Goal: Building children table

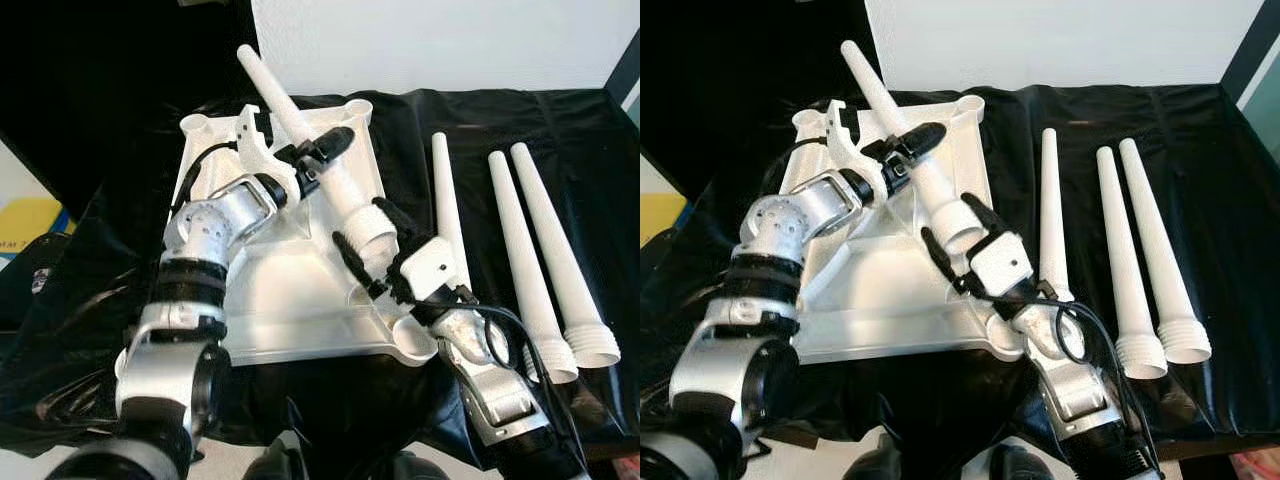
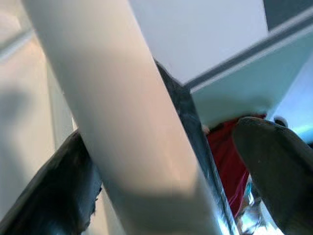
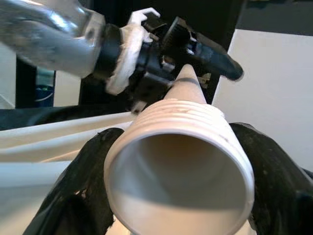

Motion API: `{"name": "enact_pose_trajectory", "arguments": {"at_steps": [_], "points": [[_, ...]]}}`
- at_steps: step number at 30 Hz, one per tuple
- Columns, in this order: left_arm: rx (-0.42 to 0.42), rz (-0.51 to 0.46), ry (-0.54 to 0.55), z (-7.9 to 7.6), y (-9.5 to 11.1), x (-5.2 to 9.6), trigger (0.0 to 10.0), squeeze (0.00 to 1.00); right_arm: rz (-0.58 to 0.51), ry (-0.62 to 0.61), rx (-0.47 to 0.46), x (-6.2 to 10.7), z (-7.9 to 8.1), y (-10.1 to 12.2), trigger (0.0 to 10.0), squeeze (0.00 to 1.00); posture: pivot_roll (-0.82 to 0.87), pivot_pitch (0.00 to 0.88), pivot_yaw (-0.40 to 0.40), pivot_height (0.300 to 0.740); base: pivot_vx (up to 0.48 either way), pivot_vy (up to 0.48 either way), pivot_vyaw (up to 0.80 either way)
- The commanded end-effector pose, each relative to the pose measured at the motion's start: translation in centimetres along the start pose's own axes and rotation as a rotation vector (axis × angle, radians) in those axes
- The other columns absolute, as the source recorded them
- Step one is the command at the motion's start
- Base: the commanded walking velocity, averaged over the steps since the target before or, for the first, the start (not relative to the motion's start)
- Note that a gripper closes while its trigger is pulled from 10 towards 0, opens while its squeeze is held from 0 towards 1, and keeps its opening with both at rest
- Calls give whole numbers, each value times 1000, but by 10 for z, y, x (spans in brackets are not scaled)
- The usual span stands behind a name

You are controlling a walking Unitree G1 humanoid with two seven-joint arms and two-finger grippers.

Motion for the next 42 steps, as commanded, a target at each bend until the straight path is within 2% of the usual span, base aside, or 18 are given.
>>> {"name": "enact_pose_trajectory", "arguments": {"at_steps": [1, 5, 11, 12, 13, 14, 18, 26, 27, 28, 29, 30, 31, 38, 40, 41, 42], "points": [[23, -57, -214, -16, 8, 2, 10000, 0, -8, 27, -9, 0, 6, 3, 10000, 0, -118, 175, 57, 740, 0, 0, 0], [50, -144, -130, -1, 41, 2, 10000, 0, 1, 57, -2, 6, 9, 5, 10000, 0, -142, 183, 61, 740, 0, 0, 0], [80, -159, -101, 3, 46, 2, 10000, 0, 8, 63, -1, 8, 9, 5, 10000, 0, -146, 182, 63, 740, 0, 0, 0], [87, -158, -102, 4, 45, 2, 4941, 0, 10, 65, -1, 8, 8, 5, 10000, 0, -148, 181, 64, 740, 0, 0, 0], [87, -158, -102, 4, 45, 2, 4941, 0, 10, 65, -1, 8, 8, 5, 10000, 0, -148, 181, 64, 740, 0, 0, 0], [98, -150, -113, 3, 42, 0, 0, 0, 13, 66, -2, 9, 8, 5, 10000, 0, -149, 176, 68, 740, 0, 0, 0], [126, -120, -116, 5, 32, -3, 0, 0, 16, 72, -4, 9, 9, 5, 10000, 0, -143, 166, 68, 740, 0, 0, 0], [155, -128, -112, 8, 34, -2, 0, 0, 38, 52, -29, 5, 7, 0, 10000, 0, -131, 155, 61, 740, 0, 0, 0], [157, -134, -110, 8, 37, -2, 0, 0, 47, 40, -51, 5, 5, -1, 10000, 1000, -127, 152, 57, 740, 0, 0, 0], [157, -134, -110, 8, 37, -2, 0, 0, 47, 40, -51, 5, 5, -1, 10000, 1000, -127, 152, 57, 740, 0, 0, 0], [158, -142, -102, 8, 41, -1, 2353, 0, 54, 24, -72, 5, 3, -3, 10000, 1000, -127, 152, 57, 740, 0, 0, 0], [158, -142, -102, 8, 41, -1, 2353, 0, 54, 24, -72, 5, 3, -3, 10000, 1000, -127, 152, 57, 740, 0, 0, 0], [162, -152, -89, 8, 45, -1, 10000, 0, 59, 5, -97, 5, -1, -3, 10000, 1000, -122, 144, 53, 740, 0, 0, 0], [137, -227, -62, 8, 72, 6, 10000, 0, 78, -91, -156, 10, -21, -7, 10000, 1000, -113, 118, 46, 740, 0, 0, 0], [68, -267, -32, 9, 86, 10, 10000, 0, 93, -122, -179, 14, -29, -10, 10000, 1000, -107, 109, 45, 740, 0, 0, 0], [68, -267, -32, 9, 86, 10, 10000, 0, 93, -122, -179, 14, -29, -10, 10000, 1000, -107, 109, 45, 740, 0, 0, 0], [21, -293, -34, 7, 94, 13, 10000, 0, 111, -128, -211, 15, -32, -12, 10000, 1000, -97, 103, 42, 740, 0, 0, 0]]}}
Point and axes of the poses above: a point about 5 cm out from each wrist's last joint towards the gripper, its own x axis pointing back from the gripper into the wrist, its own y axis along the axis of the wrist's last joint, z = x × y, the point moved 4 cm from there along -x, pointing out of the wrist towards the gripper, and after that the axes turned 6 degrees about -x, right-handed, at the moved point
